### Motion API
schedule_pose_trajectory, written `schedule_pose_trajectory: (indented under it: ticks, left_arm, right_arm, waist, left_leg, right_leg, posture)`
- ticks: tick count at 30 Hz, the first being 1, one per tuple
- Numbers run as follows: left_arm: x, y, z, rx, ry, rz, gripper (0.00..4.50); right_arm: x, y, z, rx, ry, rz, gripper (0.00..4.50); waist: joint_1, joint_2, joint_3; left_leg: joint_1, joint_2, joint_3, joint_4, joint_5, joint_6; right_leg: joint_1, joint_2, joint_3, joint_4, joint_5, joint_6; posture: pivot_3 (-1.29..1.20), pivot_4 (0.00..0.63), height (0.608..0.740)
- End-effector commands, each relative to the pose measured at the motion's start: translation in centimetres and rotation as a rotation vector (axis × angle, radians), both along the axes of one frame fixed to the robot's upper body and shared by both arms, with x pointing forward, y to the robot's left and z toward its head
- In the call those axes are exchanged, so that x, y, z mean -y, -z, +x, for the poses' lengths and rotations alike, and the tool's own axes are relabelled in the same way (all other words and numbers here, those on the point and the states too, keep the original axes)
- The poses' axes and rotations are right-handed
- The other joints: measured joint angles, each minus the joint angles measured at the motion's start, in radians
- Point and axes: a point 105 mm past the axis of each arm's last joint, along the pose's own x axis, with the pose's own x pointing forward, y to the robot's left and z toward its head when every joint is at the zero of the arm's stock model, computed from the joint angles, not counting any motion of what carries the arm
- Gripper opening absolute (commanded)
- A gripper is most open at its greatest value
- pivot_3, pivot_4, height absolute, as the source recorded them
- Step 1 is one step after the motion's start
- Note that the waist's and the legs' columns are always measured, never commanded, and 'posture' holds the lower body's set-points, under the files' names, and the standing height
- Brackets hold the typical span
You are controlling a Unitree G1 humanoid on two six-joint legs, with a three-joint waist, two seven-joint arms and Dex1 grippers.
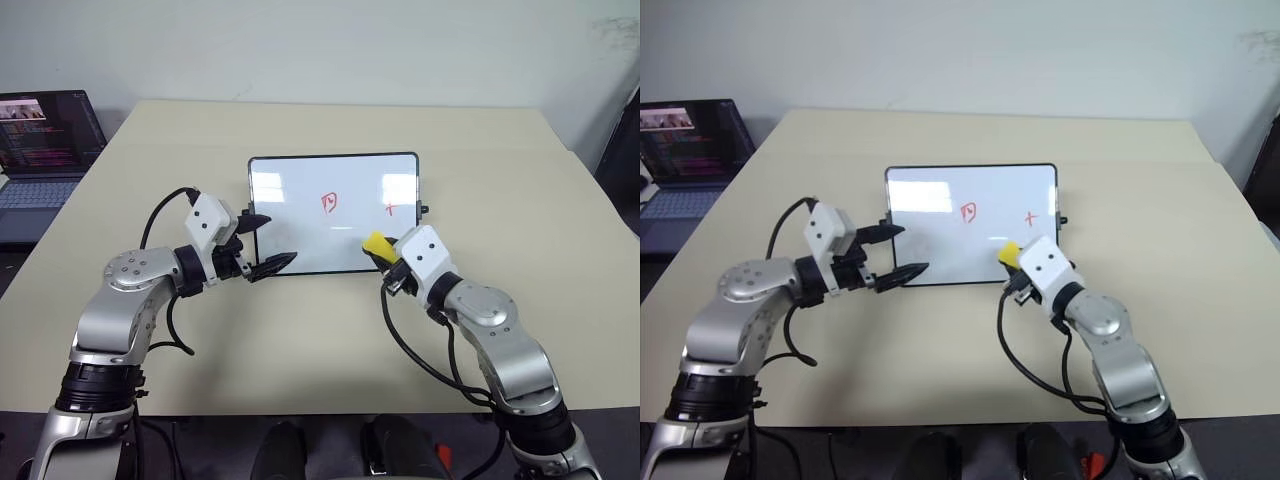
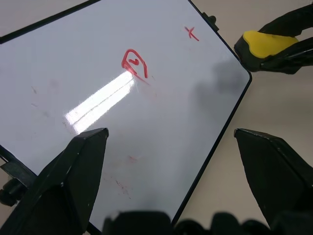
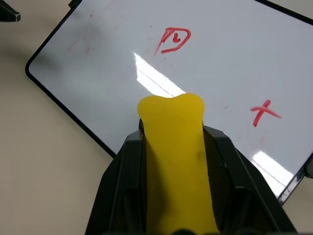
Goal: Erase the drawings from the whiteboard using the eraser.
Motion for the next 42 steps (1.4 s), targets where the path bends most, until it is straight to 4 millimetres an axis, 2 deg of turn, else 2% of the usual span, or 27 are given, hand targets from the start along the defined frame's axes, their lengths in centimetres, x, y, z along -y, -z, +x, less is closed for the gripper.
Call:
schedule_pose_trajectory:
  ticks: [1, 10, 15, 21, 28, 34, 39, 42]
  left_arm:
    - [0.4, -1.1, 0.5, 0.05, 0.018, -0.006, 4.5]
    - [0.3, -0.8, 0.8, 0.06, 0.014, -0.008, 4.5]
    - [0.3, -0.8, 0.6, 0.072, 0.002, 0.012, 4.5]
    - [-0.1, -1.0, -0.1, 0.074, -0.008, 0.023, 4.5]
    - [-0.8, -1.0, -0.6, 0.065, -0.03, 0.044, 4.5]
    - [-0.7, -1.0, -0.8, 0.063, -0.027, 0.052, 4.5]
    - [-0.6, -0.9, -0.8, 0.061, -0.029, 0.049, 4.5]
    - [-0.6, -0.9, -0.8, 0.059, -0.027, 0.049, 4.5]
  right_arm:
    - [-0.9, -1.4, -0.1, 0.064, -0.03, 0.022, 1.23]
    - [-0.8, -2.5, 0.5, 0.109, -0.053, -0.004, 1.23]
    - [-2.6, -2.9, 1.4, 0.134, -0.121, -0.047, 1.23]
    - [-4.2, -4.4, 4.1, 0.191, -0.098, -0.037, 1.23]
    - [-5.6, -5.5, 8.0, 0.253, -0.095, -0.106, 1.23]
    - [-5.4, -4.3, 9.8, 0.239, -0.092, -0.182, 1.23]
    - [-5.4, -1.5, 9.5, 0.169, -0.157, -0.3, 1.23]
    - [-5.6, -1.1, 9.1, 0.176, -0.181, -0.326, 1.23]
  waist:
    - [0.001, 0.0, 0.0]
    - [0.001, 0.0, 0.0]
    - [-0.001, 0.0, 0.0]
    - [0.0, 0.0, 0.0]
    - [0.0, 0.0, 0.0]
    - [0.0, 0.0, 0.0]
    - [0.0, 0.0, 0.0]
    - [0.0, 0.0, 0.0]
  left_leg:
    - [0.0, 0.0, 0.0, 0.0, 0.0, 0.0]
    - [0.0, 0.0, 0.0, 0.0, 0.0, 0.0]
    - [0.0, 0.0, 0.0, 0.0, 0.0, 0.0]
    - [0.0, 0.0, 0.0, 0.0, 0.0, 0.0]
    - [0.0, 0.001, 0.0, 0.0, 0.0, 0.0]
    - [0.0, 0.001, 0.0, 0.0, 0.0, 0.0]
    - [0.001, 0.001, 0.001, 0.001, 0.0, 0.0]
    - [0.002, 0.001, 0.001, 0.001, 0.0, 0.0]
  right_leg:
    - [0.0, 0.0, 0.0, 0.0, 0.0, 0.0]
    - [0.0, 0.0, 0.0, 0.0, 0.0, -0.001]
    - [0.0, 0.0, 0.0, 0.001, 0.001, -0.001]
    - [0.0, 0.0, 0.0, 0.001, 0.003, -0.005]
    - [0.0, -0.001, 0.0, 0.001, 0.003, -0.005]
    - [0.0, -0.001, 0.0, 0.0, 0.003, -0.005]
    - [0.0, -0.002, 0.001, 0.001, 0.003, -0.005]
    - [0.001, -0.002, 0.0, 0.002, 0.003, -0.005]
  posture:
    - [0.0, 0.15, 0.74]
    - [0.0, 0.15, 0.74]
    - [0.0, 0.15, 0.74]
    - [0.0, 0.15, 0.74]
    - [0.0, 0.15, 0.74]
    - [0.0, 0.15, 0.74]
    - [0.0, 0.15, 0.74]
    - [0.0, 0.15, 0.74]
